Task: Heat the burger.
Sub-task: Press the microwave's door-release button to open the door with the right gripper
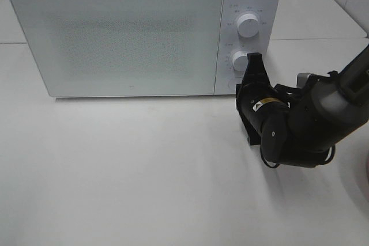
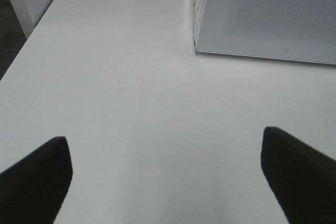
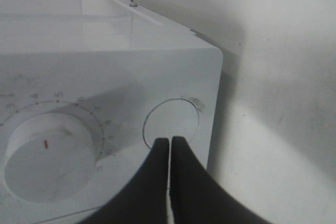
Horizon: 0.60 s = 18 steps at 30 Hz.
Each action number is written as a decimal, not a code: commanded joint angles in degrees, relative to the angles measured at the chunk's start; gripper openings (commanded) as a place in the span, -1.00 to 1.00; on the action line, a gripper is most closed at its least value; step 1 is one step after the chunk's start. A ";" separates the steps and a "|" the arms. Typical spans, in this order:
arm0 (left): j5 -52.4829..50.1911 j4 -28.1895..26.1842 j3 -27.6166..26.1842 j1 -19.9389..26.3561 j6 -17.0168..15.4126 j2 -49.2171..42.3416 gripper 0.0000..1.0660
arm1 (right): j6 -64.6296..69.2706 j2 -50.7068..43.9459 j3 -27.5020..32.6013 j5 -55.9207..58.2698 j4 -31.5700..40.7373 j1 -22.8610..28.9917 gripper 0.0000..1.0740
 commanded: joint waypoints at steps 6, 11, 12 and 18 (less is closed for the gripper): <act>-0.86 0.06 0.06 -0.17 0.00 -1.15 0.68 | -0.11 1.03 -3.61 2.98 -2.81 -2.58 -1.00; -0.86 0.06 0.06 -0.17 0.00 -1.15 0.68 | 1.72 2.58 -4.64 3.27 -3.09 -2.58 -1.00; -0.86 0.06 0.06 -0.17 0.00 -1.15 0.68 | 1.83 3.15 -5.16 2.98 -2.75 -2.64 -1.00; -0.86 0.06 0.06 -0.17 -0.06 -1.15 0.68 | 1.55 4.01 -6.76 2.41 -2.86 -3.67 -1.00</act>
